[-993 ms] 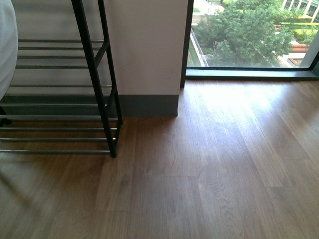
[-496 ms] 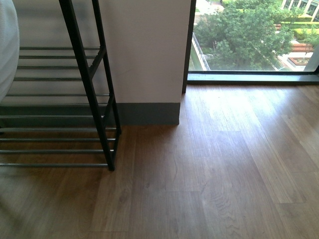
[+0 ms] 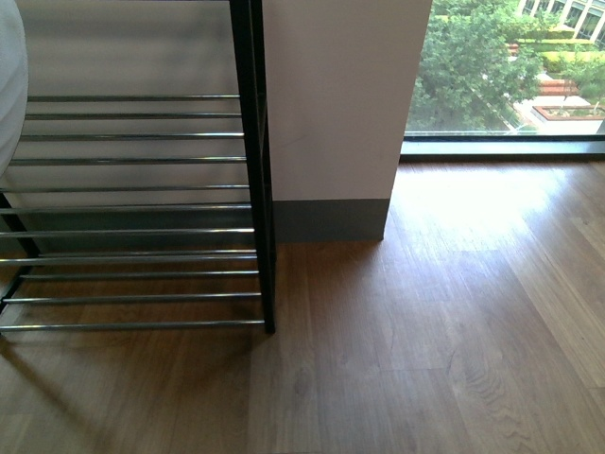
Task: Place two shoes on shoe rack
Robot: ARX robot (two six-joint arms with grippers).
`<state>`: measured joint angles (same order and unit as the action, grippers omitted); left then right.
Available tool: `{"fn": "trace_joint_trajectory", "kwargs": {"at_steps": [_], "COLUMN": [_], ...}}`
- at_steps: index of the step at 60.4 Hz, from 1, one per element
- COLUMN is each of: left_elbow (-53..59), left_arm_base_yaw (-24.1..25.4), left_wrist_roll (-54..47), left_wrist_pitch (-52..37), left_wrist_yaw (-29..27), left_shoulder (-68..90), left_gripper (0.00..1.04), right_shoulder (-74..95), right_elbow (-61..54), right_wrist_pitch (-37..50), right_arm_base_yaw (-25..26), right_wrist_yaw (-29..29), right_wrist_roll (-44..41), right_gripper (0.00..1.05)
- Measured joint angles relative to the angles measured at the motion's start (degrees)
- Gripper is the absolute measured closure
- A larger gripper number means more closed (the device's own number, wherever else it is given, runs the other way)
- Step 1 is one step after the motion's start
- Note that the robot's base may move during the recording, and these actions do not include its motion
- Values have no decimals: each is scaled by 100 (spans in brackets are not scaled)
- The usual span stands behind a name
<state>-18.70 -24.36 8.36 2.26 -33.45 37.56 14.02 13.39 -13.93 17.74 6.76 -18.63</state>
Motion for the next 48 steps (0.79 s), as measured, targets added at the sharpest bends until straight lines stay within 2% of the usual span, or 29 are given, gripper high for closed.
{"fn": "trace_joint_trajectory", "kwargs": {"at_steps": [48], "left_elbow": [11], "left_arm_base_yaw": [7], "left_wrist_roll": [0], "left_wrist_pitch": [2], "left_wrist_yaw": [-15], "left_shoulder": [-2], "left_gripper": [103], "right_shoulder": [0], "right_elbow": [0], "right_wrist_pitch": [0], "right_arm_base_yaw": [0], "right_wrist_yaw": [-4], "right_wrist_roll": [0], "right_gripper": [103]}}
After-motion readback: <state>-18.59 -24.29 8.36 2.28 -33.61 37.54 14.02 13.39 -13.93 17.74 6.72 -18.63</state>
